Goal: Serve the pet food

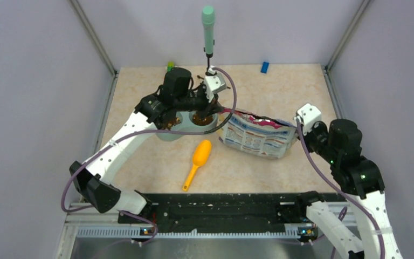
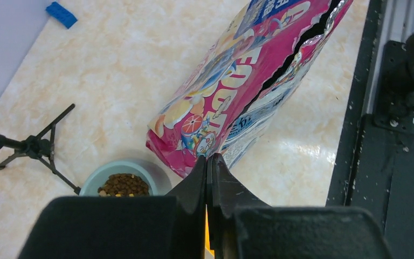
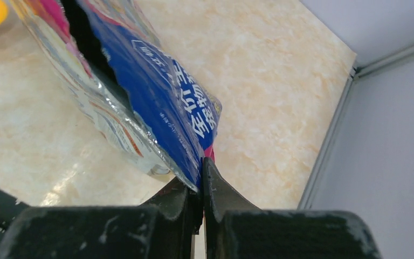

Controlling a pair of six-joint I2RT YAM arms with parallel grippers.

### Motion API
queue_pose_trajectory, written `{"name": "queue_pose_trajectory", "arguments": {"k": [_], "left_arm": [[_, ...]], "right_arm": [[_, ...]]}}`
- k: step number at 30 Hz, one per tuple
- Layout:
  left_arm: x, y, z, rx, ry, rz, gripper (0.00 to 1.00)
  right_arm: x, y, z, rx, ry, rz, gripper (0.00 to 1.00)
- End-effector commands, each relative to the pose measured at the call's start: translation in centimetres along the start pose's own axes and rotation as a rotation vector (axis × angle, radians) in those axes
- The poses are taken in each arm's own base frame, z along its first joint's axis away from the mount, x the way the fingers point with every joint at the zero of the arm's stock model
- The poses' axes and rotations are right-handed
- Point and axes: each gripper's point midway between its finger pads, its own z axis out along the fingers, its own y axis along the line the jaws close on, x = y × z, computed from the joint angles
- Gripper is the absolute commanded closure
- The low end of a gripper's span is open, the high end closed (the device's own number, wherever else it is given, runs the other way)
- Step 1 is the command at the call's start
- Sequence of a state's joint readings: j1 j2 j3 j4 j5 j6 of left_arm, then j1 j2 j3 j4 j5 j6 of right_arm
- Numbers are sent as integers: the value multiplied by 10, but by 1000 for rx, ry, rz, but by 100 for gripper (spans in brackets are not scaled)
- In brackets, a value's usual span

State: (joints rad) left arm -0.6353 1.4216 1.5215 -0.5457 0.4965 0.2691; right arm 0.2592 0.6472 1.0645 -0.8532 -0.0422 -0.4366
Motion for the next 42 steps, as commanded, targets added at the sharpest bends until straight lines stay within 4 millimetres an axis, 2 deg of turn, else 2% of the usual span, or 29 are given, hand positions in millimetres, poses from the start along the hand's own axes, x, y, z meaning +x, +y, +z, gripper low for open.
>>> {"name": "queue_pose_trajectory", "arguments": {"k": [1,3,7,11,13,14,15,16,19,22,24,27,28,32,35,36,38,42], "left_arm": [[10,3,-20,27,55,63,100],[18,-2,-20,61,102,44,100],[30,-15,-24,120,143,23,100],[18,-21,-28,103,79,46,98],[11,-24,-30,108,45,46,59],[7,-27,-29,124,28,51,45],[3,-32,-28,131,19,62,38],[1,-36,-25,138,21,83,35],[-7,-43,-12,95,21,206,34],[-24,-42,-7,34,-39,321,33],[-39,-50,-9,56,-101,394,33],[-35,-65,-3,150,-96,432,32],[-26,-68,2,187,-64,443,32],[2,-58,25,206,57,432,34],[7,-53,36,190,45,440,36],[5,-53,38,181,29,441,44],[-3,-46,40,140,2,439,98],[-5,-39,26,172,-19,392,100]], "right_arm": [[-17,6,-28,-57,-75,-67,100],[-7,20,-28,-142,-31,-83,100],[-1,29,-35,-186,-25,-89,100],[2,41,-41,-247,-15,-88,100],[2,43,-40,-255,-17,-80,100],[1,44,-40,-261,-18,-77,100],[0,44,-40,-261,-21,-73,100],[-1,44,-40,-263,-24,-70,100],[-5,43,-40,-264,-30,-66,100],[-5,41,-40,-256,-25,-71,100],[-6,40,-41,-254,-27,-67,100],[-9,40,-41,-254,-35,-58,100],[-10,40,-40,-256,-38,-53,100],[-16,40,-39,-263,-50,-51,100],[-16,38,-38,-254,-48,-55,100],[-15,37,-38,-248,-43,-53,100],[-9,34,-35,-231,-15,-46,100],[-2,21,-32,-141,26,-5,100]]}}
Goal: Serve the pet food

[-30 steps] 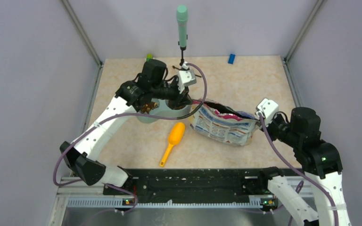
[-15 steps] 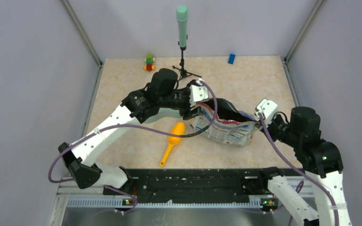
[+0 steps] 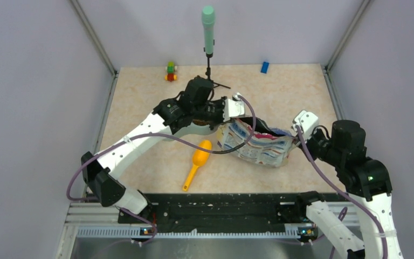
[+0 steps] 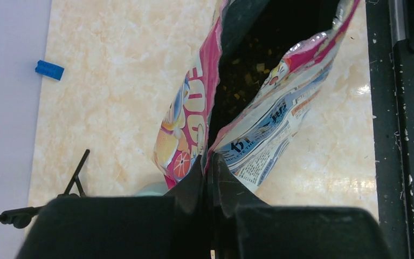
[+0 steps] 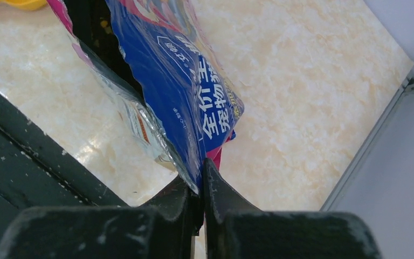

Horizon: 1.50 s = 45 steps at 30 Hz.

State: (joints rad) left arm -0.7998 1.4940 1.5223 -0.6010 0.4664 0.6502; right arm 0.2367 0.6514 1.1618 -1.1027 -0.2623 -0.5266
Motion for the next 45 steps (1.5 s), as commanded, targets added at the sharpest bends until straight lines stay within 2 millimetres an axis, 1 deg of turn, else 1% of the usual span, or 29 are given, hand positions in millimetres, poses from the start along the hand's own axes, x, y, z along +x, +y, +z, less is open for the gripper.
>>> {"name": "queue_pose_trajectory", "arguments": {"k": [1,2,4,5,6,7,9,12,15,17,20,22,24,27,29,30,31,32,33,34,35,36,38,40,41,43,44,45], "left_arm": [[-20,11,-22,6,-104,-11,100],[-22,10,-26,28,-111,-22,100],[-23,10,-30,40,-108,-45,100],[-26,10,-30,48,-115,-51,100],[-28,8,-29,60,-122,-59,100],[-30,7,-28,71,-129,-65,100],[-31,7,-26,80,-136,-78,100],[-32,8,-23,91,-138,-89,100],[-35,10,-20,95,-147,-93,100],[-36,15,-18,78,-154,-95,100],[-38,19,-17,63,-163,-91,100],[-37,20,-15,60,-160,-91,100],[-35,23,-13,52,-152,-99,100],[-36,27,-11,41,-151,-101,100],[-36,28,-10,41,-153,-103,100],[-36,28,-10,41,-153,-103,100],[-36,29,-9,40,-151,-103,100],[-36,29,-10,40,-147,-105,100],[-34,29,-11,42,-141,-102,100],[-32,28,-12,43,-130,-102,100],[-27,27,-15,47,-112,-104,100],[-23,27,-20,44,-95,-105,100],[-12,18,-24,78,-60,-90,100],[1,7,-26,127,-2,-80,100],[4,4,-29,140,15,-74,100],[1,0,-33,145,8,-50,100],[-6,-1,-34,151,-13,-46,96],[-15,0,-34,152,-42,-54,86]], "right_arm": [[-9,-26,-9,153,-11,79,87],[-9,-30,-11,176,-6,96,57],[-16,-21,-10,119,-31,106,20],[-23,-16,-9,82,-57,111,9],[-31,-11,-9,51,-88,112,5],[-38,-10,-9,33,-115,109,4],[-53,-10,-8,10,-163,101,4],[-73,-15,-8,-2,-214,76,3],[-96,-8,-7,-67,-294,56,2],[-100,-8,-1,-83,-312,47,2],[-89,-10,17,-88,-262,9,2],[-77,-9,29,-98,-202,1,5],[-69,-2,37,-132,-151,-2,13],[-64,3,40,-157,-134,-16,29],[-62,3,39,-159,-126,-28,38],[-62,4,38,-164,-123,-34,39],[-62,4,38,-167,-123,-38,43],[-62,5,37,-170,-124,-45,50],[-61,5,36,-171,-122,-55,66],[-59,4,36,-162,-117,-64,92],[-58,0,35,-141,-111,-75,100],[-53,-2,32,-125,-93,-85,100],[-47,-6,23,-96,-62,-107,100],[-48,-5,16,-98,-65,-115,100],[-51,-2,14,-110,-76,-111,100],[-53,8,14,-161,-96,-96,100],[-55,12,15,-184,-104,-88,100],[-55,16,16,-205,-109,-77,100]]}}
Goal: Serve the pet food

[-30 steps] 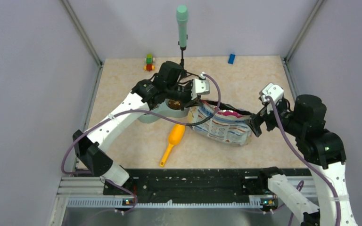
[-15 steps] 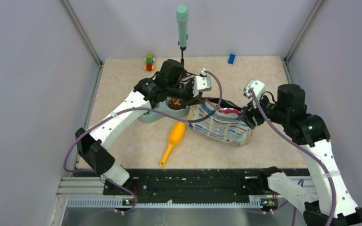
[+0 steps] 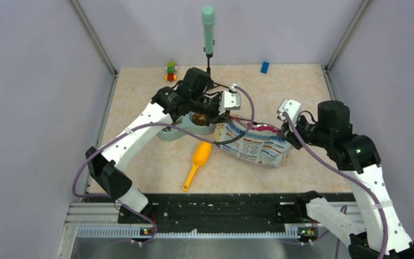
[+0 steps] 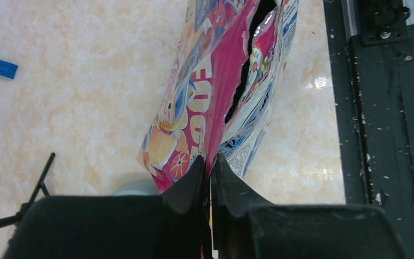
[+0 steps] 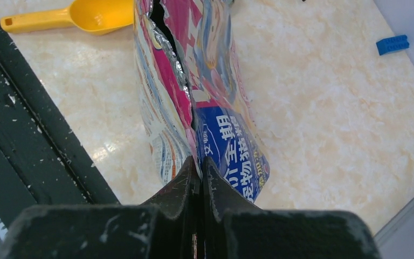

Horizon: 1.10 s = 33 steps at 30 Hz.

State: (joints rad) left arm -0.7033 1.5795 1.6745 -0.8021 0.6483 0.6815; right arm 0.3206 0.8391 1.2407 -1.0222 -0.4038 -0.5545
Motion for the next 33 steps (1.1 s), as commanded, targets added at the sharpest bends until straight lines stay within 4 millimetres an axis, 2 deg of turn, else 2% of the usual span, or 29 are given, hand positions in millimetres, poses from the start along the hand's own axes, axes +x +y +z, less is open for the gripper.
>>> {"name": "queue_pose_trajectory", "arguments": {"k": [1,2,3,7,12,13,14,15,16,20,25,28,29,30,33], "left_arm": [[-29,-9,-20,21,-67,40,76],[-37,-10,-17,15,-84,56,67],[-41,-10,-12,-2,-85,83,64],[-49,-7,9,-55,-69,177,61],[-50,-19,27,23,-74,200,61],[-49,-20,29,33,-73,202,64],[-46,-22,30,47,-63,205,74],[-42,-25,30,65,-47,212,90],[-37,-28,29,85,-28,216,100],[-25,-35,12,165,-16,160,100],[-40,-22,-20,254,-192,-64,100],[-40,-25,-18,304,-205,-164,100],[-40,-23,-15,302,-204,-208,100],[-40,-19,-12,291,-205,-236,100],[-44,-6,-6,225,-212,-319,100]], "right_arm": [[-13,8,-15,-23,-43,-1,100],[-15,9,-14,-28,-53,11,100],[-18,9,-14,-29,-62,17,100],[-29,12,-18,-51,-94,15,100],[-31,14,-19,-67,-100,15,100],[-30,15,-19,-69,-91,18,100],[-28,16,-19,-75,-77,22,100],[-26,15,-19,-77,-66,21,100],[-26,15,-21,-75,-58,14,100],[-24,9,-26,-54,-14,-1,100],[-29,34,-16,-213,-33,93,100],[-25,43,-3,-262,-38,195,100],[-28,42,1,-257,-58,230,95],[-28,43,4,-259,-70,251,87],[-27,30,5,-154,-91,288,79]]}}
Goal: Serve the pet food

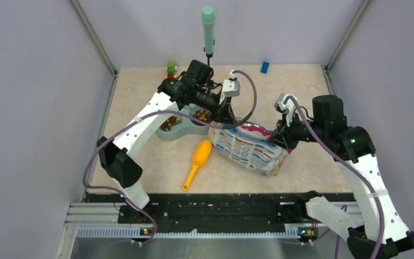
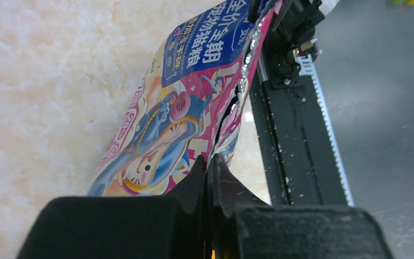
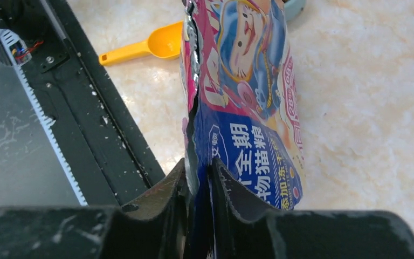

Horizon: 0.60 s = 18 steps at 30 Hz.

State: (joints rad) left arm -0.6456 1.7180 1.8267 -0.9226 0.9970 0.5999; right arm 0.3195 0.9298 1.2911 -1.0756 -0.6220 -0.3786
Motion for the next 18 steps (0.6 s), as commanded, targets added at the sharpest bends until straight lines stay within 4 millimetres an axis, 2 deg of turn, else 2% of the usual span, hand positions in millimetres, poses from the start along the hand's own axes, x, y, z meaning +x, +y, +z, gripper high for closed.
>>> {"name": "queue_pose_trajectory", "arguments": {"k": [1,4,5,6,9,11,13,16,18], "left_arm": [[-26,8,-11,-63,-93,-124,100],[-28,15,-11,-118,-122,-125,100],[-28,18,-12,-140,-130,-119,100],[-25,21,-11,-156,-134,-125,100],[-33,40,-14,-262,-174,-112,100],[-50,59,-17,-334,-229,-80,100],[-75,82,-23,-403,-301,-31,100],[-118,106,-33,-462,-374,36,100],[-144,115,-43,-503,-408,77,100]], "right_arm": [[-10,-8,-9,116,-86,64,77],[-3,-17,-19,213,-85,60,78],[-4,-17,-23,224,-94,54,85],[-7,-16,-26,234,-115,52,98],[-25,-10,-28,205,-191,45,100],[-38,-28,-26,259,-197,31,100],[-58,-58,-26,338,-200,6,100],[-111,-100,-42,418,-283,-11,100],[-141,-119,-60,489,-324,-45,100]]}}
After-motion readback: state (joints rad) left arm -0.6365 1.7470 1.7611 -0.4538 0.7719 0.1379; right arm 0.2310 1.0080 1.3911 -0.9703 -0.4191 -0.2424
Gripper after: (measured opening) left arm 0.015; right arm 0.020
